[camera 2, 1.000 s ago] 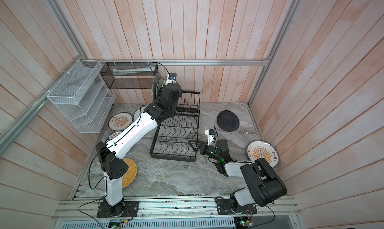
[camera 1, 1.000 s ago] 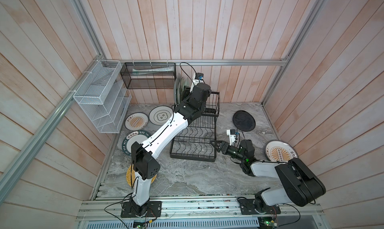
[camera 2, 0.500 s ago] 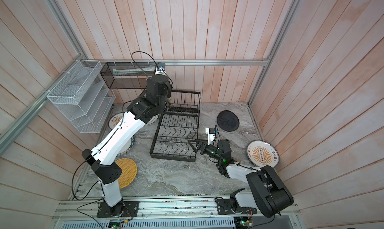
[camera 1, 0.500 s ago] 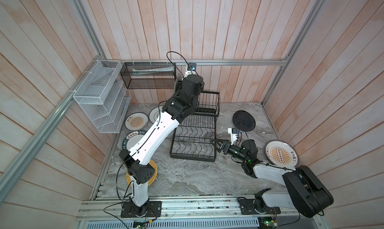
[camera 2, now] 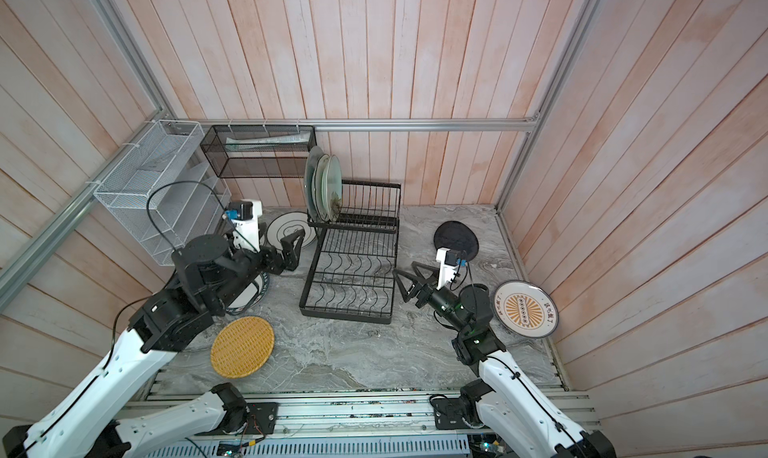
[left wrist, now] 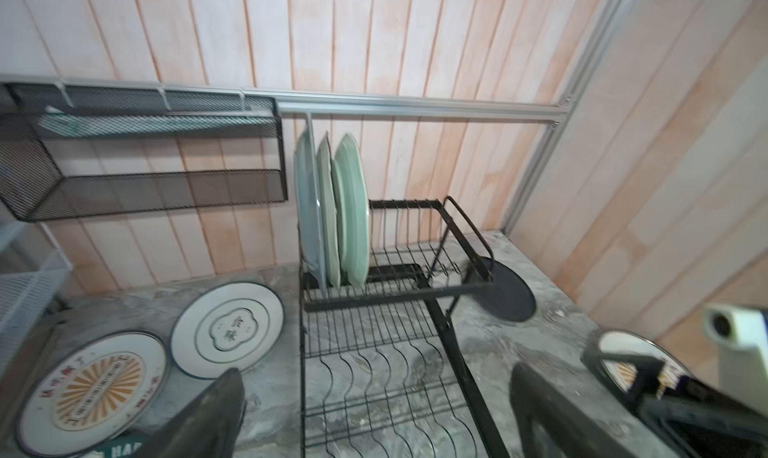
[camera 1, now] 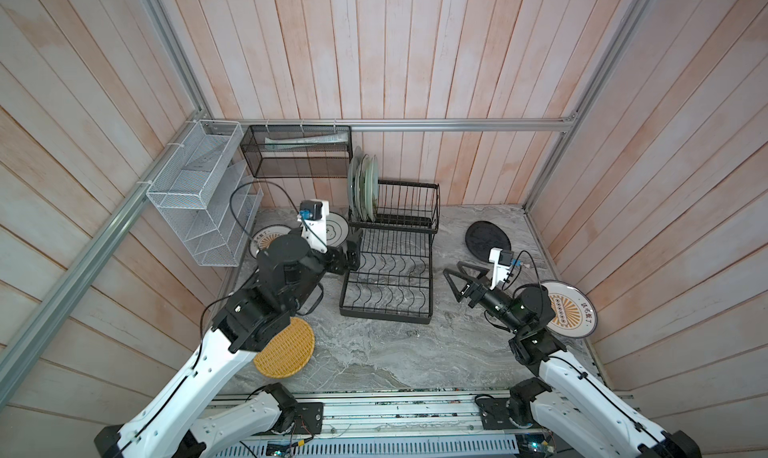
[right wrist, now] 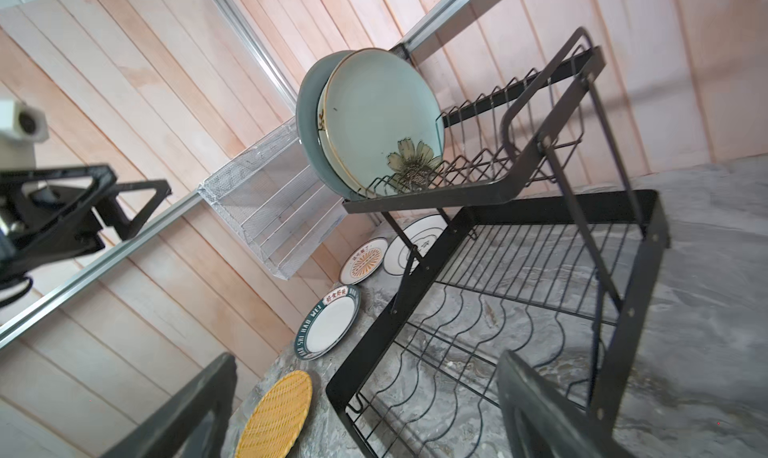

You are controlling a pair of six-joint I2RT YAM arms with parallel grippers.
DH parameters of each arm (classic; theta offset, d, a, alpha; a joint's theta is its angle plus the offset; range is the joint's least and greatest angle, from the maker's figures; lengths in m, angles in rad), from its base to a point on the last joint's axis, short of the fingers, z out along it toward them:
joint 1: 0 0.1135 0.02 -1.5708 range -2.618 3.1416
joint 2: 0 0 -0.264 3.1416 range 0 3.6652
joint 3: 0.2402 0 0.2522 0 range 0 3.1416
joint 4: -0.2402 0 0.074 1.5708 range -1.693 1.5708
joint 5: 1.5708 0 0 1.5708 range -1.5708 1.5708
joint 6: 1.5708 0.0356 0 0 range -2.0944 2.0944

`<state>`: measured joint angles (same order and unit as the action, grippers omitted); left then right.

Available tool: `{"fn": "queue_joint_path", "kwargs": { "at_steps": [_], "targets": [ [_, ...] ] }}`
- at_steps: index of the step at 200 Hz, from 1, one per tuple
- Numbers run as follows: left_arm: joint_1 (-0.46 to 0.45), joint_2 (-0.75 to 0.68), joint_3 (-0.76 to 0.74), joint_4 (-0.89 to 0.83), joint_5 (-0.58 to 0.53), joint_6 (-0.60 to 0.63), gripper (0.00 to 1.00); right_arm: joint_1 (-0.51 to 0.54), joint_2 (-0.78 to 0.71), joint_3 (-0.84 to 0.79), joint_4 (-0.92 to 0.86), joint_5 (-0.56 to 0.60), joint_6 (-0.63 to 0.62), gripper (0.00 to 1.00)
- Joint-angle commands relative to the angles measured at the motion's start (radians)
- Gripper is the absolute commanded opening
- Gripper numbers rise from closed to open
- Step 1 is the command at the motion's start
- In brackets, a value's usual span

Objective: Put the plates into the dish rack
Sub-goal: 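Release the green plate with the left gripper while the right reaches the dark plate, then pinch the rim of the dark glossy plate with the right gripper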

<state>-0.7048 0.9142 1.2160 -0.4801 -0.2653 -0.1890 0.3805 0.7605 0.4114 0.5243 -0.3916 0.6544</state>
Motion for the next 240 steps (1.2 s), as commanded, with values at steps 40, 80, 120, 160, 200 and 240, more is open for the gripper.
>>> {"fn": "queue_joint_path", "kwargs": {
  "at_steps": [40,80,120,160,200,240],
  "targets": [
    [0.006,-0.238,-0.361,0.057,0.222,-0.129,1.0,-0.211,-0.081,0.064,-0.455,0.165,0.005,0.98],
    [0.007,-0.302,-0.459,-0.005,0.26,-0.164,1.0,-0.398,0.069,0.029,-0.41,0.143,0.079,0.98],
    [-0.005,-0.34,-0.474,-0.103,0.25,-0.219,1.0,-0.445,0.365,0.094,-0.26,0.242,0.053,0.98],
    [0.013,-0.406,-0.49,-0.098,0.218,-0.208,1.0,-0.524,0.641,0.209,-0.167,0.294,0.045,0.96],
    [0.014,-0.399,-0.498,-0.072,0.317,-0.188,1.0,-0.591,0.884,0.421,-0.181,0.221,0.023,0.89],
    [0.015,-0.406,-0.499,-0.07,0.331,-0.184,1.0,-0.652,1.104,0.645,-0.302,0.15,-0.04,0.84]
  ]
}}
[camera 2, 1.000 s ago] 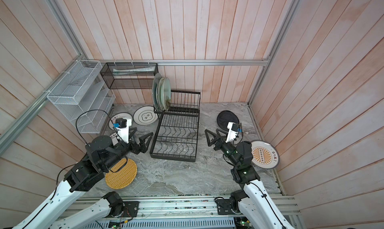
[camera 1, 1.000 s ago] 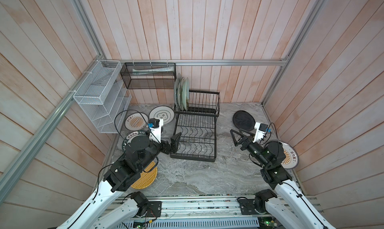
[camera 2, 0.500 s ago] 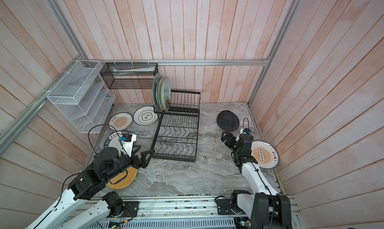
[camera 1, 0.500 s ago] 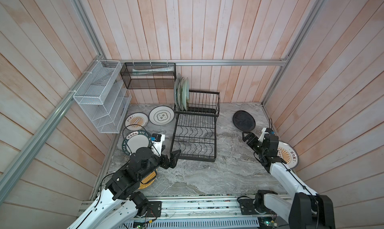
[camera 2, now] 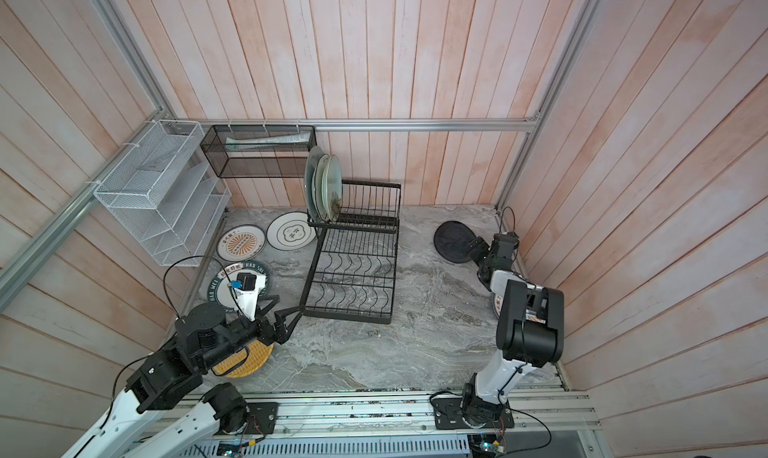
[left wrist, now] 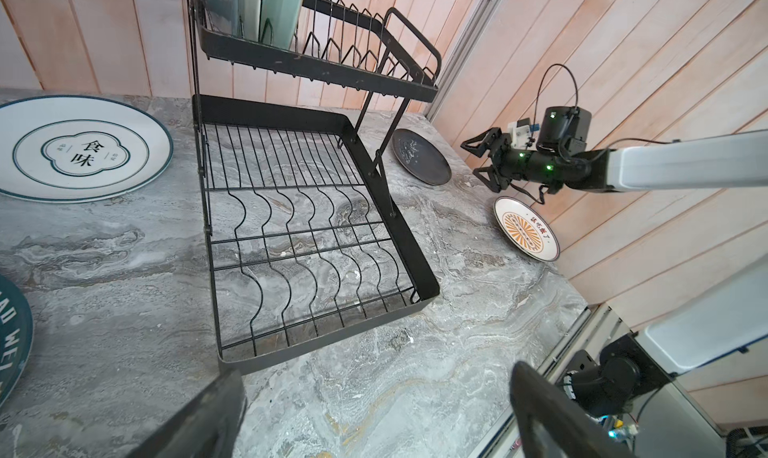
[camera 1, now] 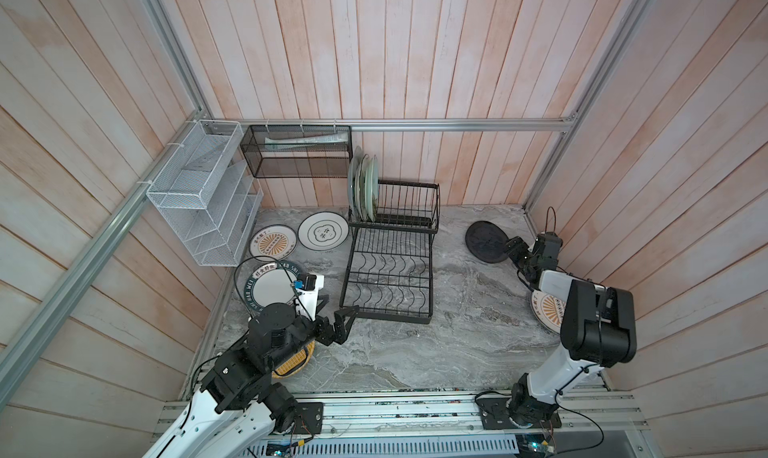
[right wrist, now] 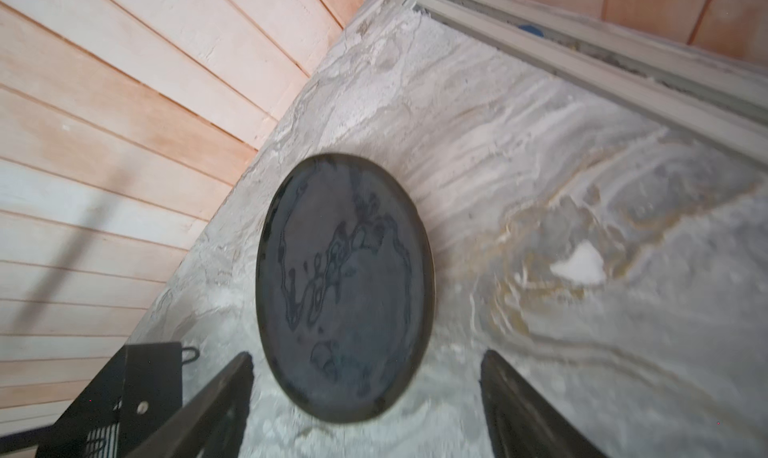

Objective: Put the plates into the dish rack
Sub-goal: 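Pinch the rim of the dark glossy plate with the right gripper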

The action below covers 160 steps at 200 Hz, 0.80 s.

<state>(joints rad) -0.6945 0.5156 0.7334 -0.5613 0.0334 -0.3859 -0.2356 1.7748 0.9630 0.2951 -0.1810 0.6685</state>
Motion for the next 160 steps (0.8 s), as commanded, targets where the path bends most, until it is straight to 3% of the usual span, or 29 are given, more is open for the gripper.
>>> {"fn": "queue_joint_path", "kwargs": {
  "at_steps": [1,88,160],
  "targets": [
    [0.004,-0.009,-0.016,0.011,0.033,0.013,1.0,-0.037,0.093,0.097,-0.074,-0.061,-0.055,0.84],
    [0.04,-0.014,-0.02,0.018,0.047,0.012,1.0,-0.071,0.387,0.467,-0.283,-0.26,-0.193,0.84],
    [0.049,-0.018,-0.022,0.02,0.043,0.011,1.0,-0.077,0.523,0.623,-0.439,-0.452,-0.27,0.78]
  ]
}}
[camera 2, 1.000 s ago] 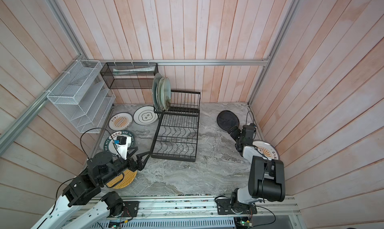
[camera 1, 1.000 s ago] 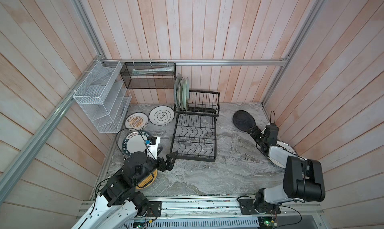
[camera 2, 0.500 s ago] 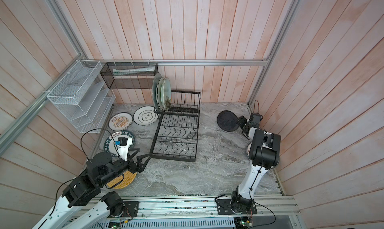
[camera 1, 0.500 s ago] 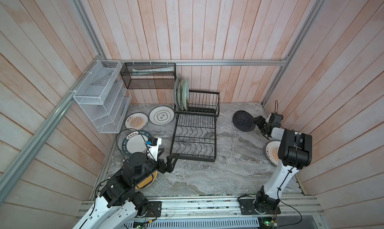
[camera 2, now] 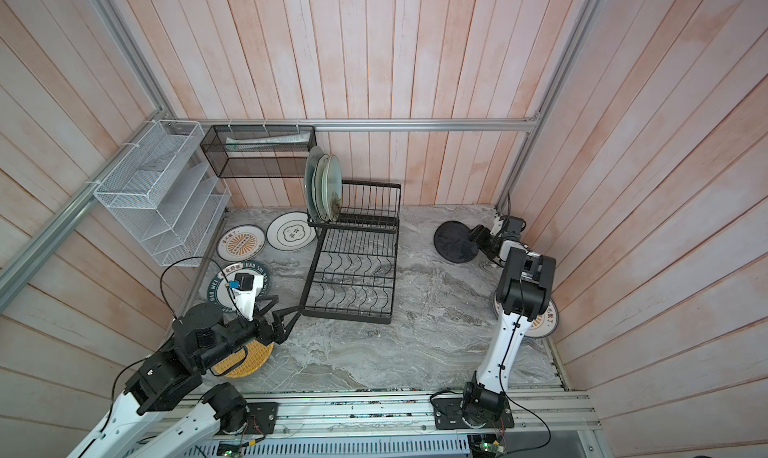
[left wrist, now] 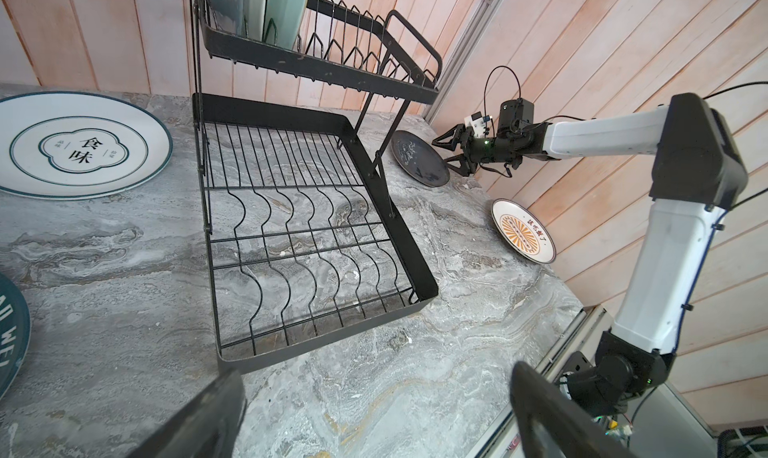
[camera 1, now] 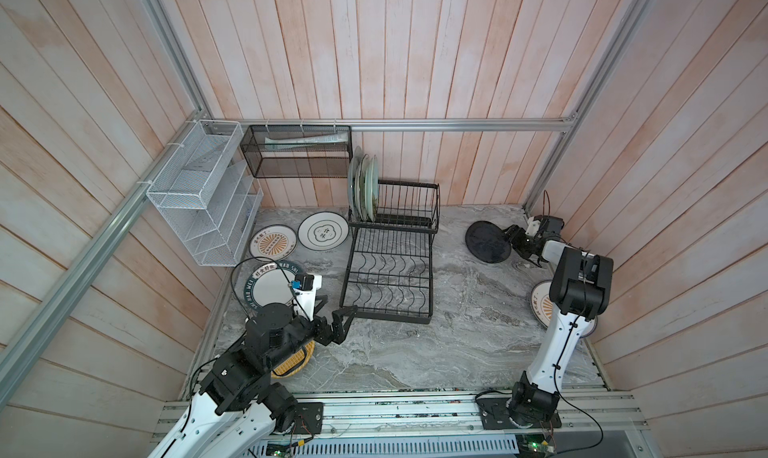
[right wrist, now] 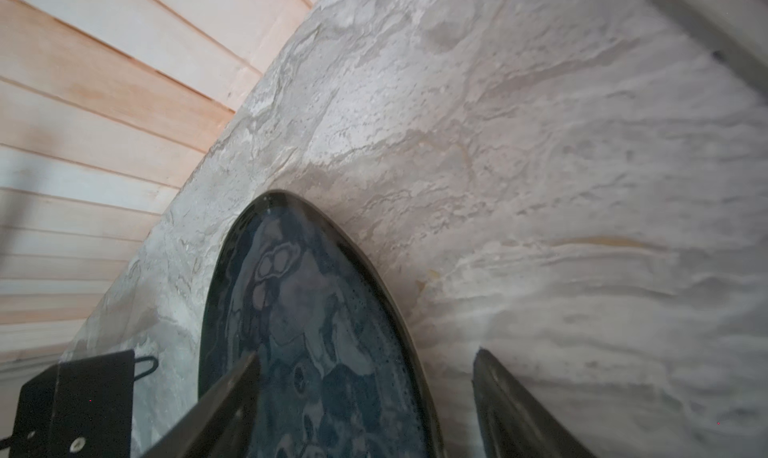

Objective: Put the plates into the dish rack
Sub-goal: 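Pinch the rim of the dark glossy plate with the right gripper, then slide the dark plate toward the rack with the right gripper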

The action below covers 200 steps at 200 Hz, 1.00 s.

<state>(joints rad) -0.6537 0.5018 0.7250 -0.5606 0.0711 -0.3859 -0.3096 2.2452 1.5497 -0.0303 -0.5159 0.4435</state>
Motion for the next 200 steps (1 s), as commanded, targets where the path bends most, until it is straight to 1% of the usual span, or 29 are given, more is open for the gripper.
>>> {"fn": "queue_joint_path", "kwargs": {
  "at_steps": [1,16,50,90,110,118,149,170,185,200],
  "targets": [
    [0.008,-0.004,-0.014,0.019,0.005,0.011,1.0,-0.003,0.054,0.037,-0.114,-0.121,-0.045,0.78],
    [0.008,-0.005,-0.013,0.018,0.007,0.012,1.0,-0.002,0.051,0.029,-0.116,-0.16,-0.045,0.74],
    [0.014,-0.021,-0.014,0.017,0.0,0.01,1.0,0.007,0.014,-0.061,-0.038,-0.219,0.0,0.66],
    [0.014,-0.028,-0.015,0.016,-0.01,0.007,1.0,0.021,-0.008,-0.163,0.052,-0.275,0.05,0.51],
    [0.014,-0.026,-0.014,0.015,-0.013,0.006,1.0,0.029,-0.024,-0.213,0.088,-0.276,0.059,0.49],
    [0.014,-0.025,-0.015,0.014,-0.014,0.006,1.0,0.029,-0.025,-0.225,0.094,-0.279,0.06,0.46],
    [0.014,-0.023,-0.015,0.014,-0.016,0.006,1.0,0.031,-0.019,-0.262,0.115,-0.281,0.08,0.43],
    [0.014,-0.019,-0.015,0.014,-0.02,0.005,1.0,0.029,-0.023,-0.253,0.083,-0.245,0.09,0.42],
    [0.014,-0.018,-0.014,0.013,-0.024,0.003,1.0,0.031,-0.016,-0.247,0.077,-0.241,0.098,0.42],
    [0.015,-0.017,-0.014,0.012,-0.026,0.003,1.0,0.033,0.001,-0.223,0.037,-0.216,0.099,0.37]
  ]
}}
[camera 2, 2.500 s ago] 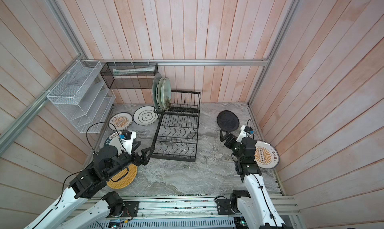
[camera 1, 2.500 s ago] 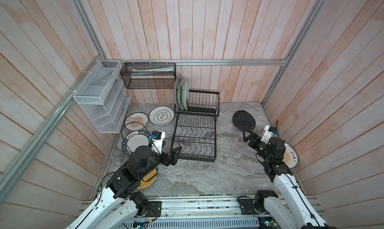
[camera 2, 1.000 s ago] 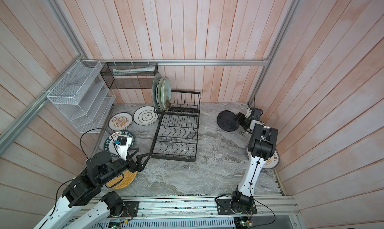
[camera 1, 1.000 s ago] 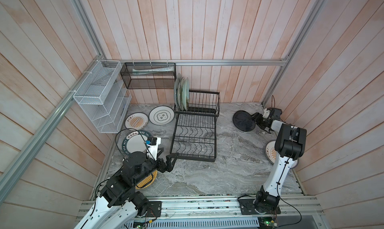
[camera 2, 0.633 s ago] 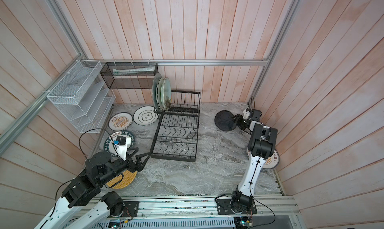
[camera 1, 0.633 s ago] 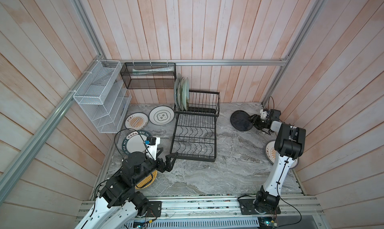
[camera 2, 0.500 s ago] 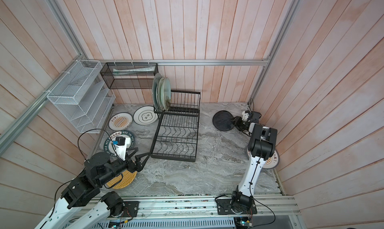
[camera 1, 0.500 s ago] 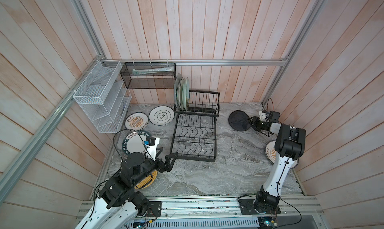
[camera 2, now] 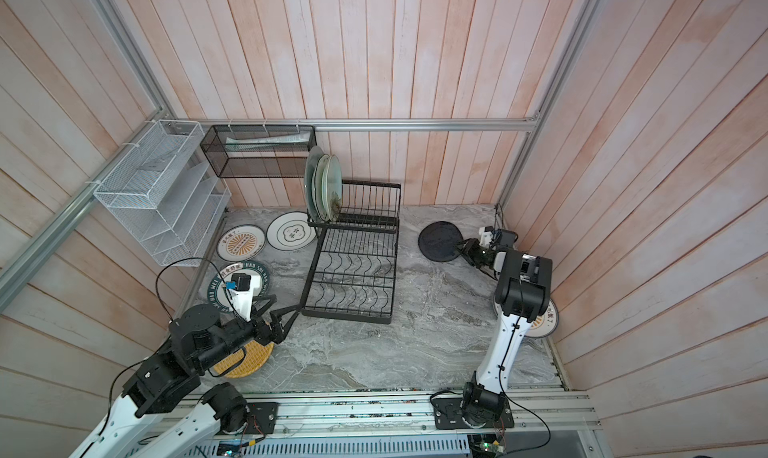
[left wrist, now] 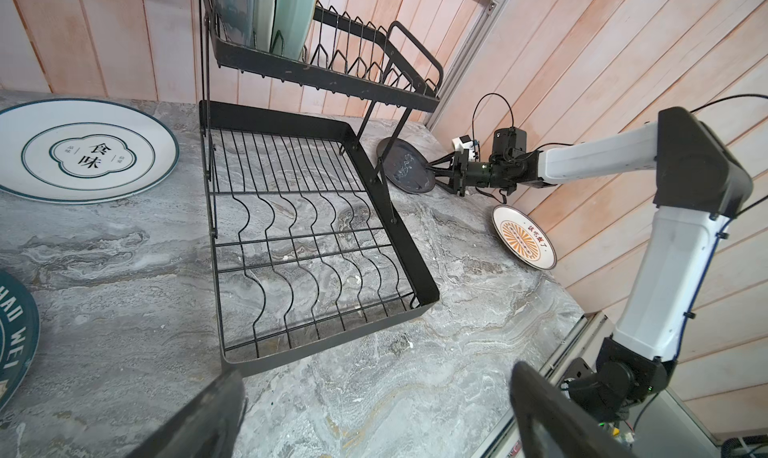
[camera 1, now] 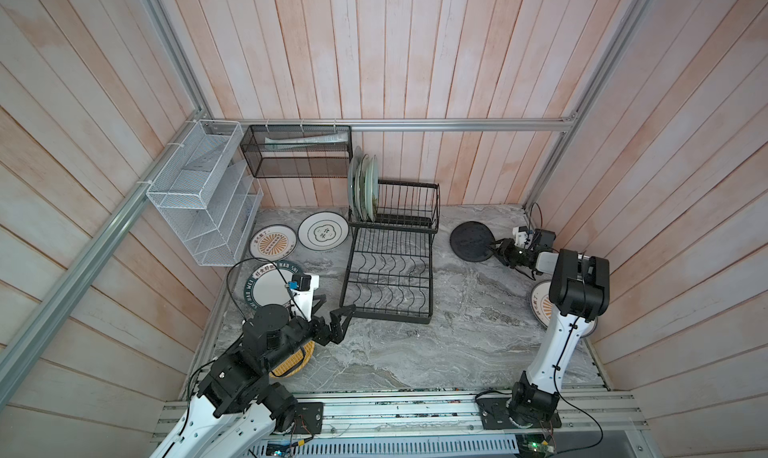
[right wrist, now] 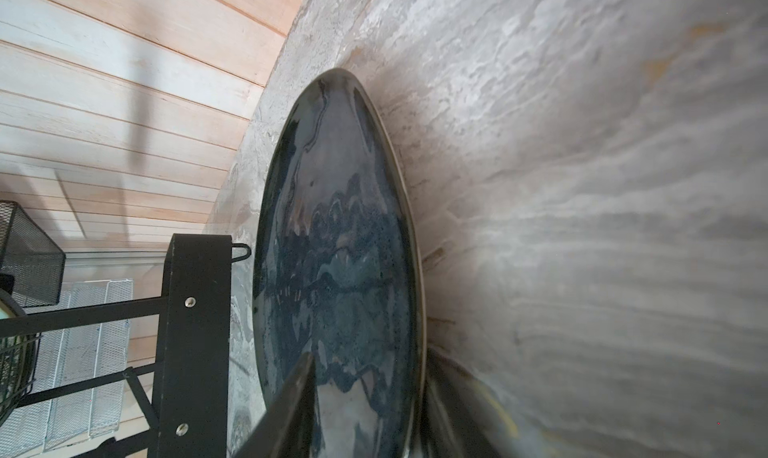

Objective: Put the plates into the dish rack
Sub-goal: 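Slide the dark plate toward the rack with the right gripper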

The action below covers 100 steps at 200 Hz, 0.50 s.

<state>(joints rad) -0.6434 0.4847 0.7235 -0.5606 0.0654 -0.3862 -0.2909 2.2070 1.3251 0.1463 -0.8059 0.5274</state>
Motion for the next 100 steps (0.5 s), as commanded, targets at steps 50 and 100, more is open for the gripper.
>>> {"fn": "queue_joint_path", "kwargs": {
  "at_steps": [50,100],
  "targets": [
    [0.004,0.003,-0.011,0.01,-0.026,0.003,1.0,0.025,0.067,0.053,-0.213,0.128,0.011,0.25],
    [0.004,-0.001,-0.011,0.01,-0.027,0.002,1.0,0.043,0.096,0.116,-0.296,0.193,0.006,0.15]
  ]
}}
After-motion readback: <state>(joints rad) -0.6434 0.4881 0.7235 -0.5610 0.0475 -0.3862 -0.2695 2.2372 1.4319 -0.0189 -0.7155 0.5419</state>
